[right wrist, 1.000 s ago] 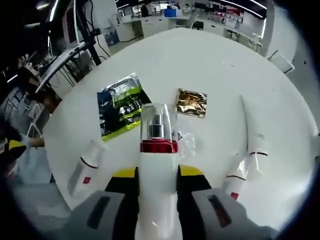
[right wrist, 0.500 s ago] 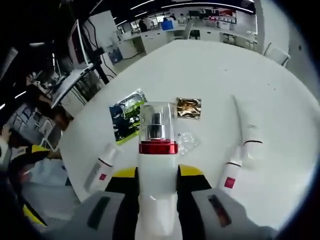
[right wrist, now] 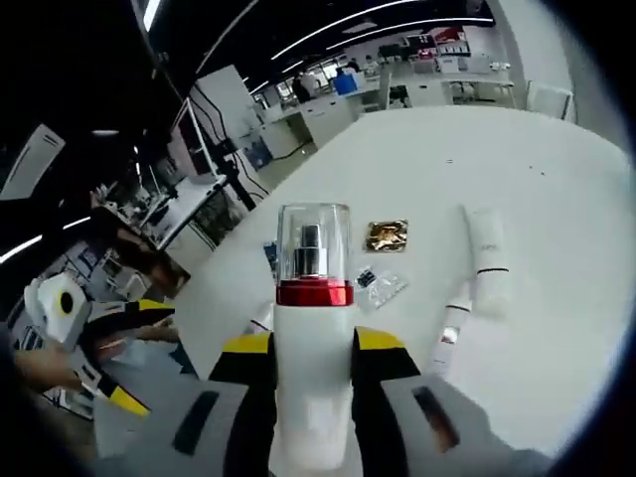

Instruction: Arrange the skincare products in the storage area until every visible bottle or jar stands upright without overlapping.

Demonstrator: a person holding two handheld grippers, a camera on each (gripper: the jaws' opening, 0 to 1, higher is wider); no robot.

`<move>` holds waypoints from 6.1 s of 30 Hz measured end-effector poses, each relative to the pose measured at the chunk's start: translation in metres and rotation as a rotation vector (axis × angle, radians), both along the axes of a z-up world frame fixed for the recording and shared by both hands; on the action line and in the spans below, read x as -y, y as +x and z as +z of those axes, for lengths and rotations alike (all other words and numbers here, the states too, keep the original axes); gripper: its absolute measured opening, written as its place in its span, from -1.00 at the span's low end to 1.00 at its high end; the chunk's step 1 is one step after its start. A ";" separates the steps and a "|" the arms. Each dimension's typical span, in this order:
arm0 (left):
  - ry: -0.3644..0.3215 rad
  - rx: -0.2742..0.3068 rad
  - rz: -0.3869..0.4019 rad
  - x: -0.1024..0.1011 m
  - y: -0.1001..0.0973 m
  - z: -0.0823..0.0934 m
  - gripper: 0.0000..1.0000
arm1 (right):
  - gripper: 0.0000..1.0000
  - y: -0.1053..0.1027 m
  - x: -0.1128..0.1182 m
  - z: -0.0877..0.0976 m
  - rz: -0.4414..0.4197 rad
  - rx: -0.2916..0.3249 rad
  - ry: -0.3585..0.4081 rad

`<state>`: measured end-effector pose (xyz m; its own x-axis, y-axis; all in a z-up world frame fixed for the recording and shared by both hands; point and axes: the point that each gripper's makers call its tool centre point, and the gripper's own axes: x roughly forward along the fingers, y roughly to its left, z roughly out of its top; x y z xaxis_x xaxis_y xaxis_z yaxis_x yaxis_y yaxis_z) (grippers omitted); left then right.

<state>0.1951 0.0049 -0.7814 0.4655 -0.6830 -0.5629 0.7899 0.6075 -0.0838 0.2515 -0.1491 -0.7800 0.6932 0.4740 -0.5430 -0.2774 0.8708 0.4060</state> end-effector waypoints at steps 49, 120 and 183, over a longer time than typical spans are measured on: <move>-0.474 -0.215 -0.525 0.186 -0.055 0.143 0.20 | -0.45 -0.125 0.042 0.119 0.149 0.382 0.499; -0.141 -0.107 -0.820 0.248 -0.097 0.070 -0.50 | -0.38 -0.133 0.053 0.036 0.401 0.397 -0.071; -0.008 0.029 -0.902 0.293 -0.072 0.007 -0.50 | -0.41 -0.109 0.112 -0.036 0.416 0.370 -0.290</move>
<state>0.1233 -0.2876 -0.7745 -0.2347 -0.7994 -0.5531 0.9680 -0.2441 -0.0580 0.1428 -0.2614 -0.8162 0.6487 0.6144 -0.4491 -0.6941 0.7196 -0.0183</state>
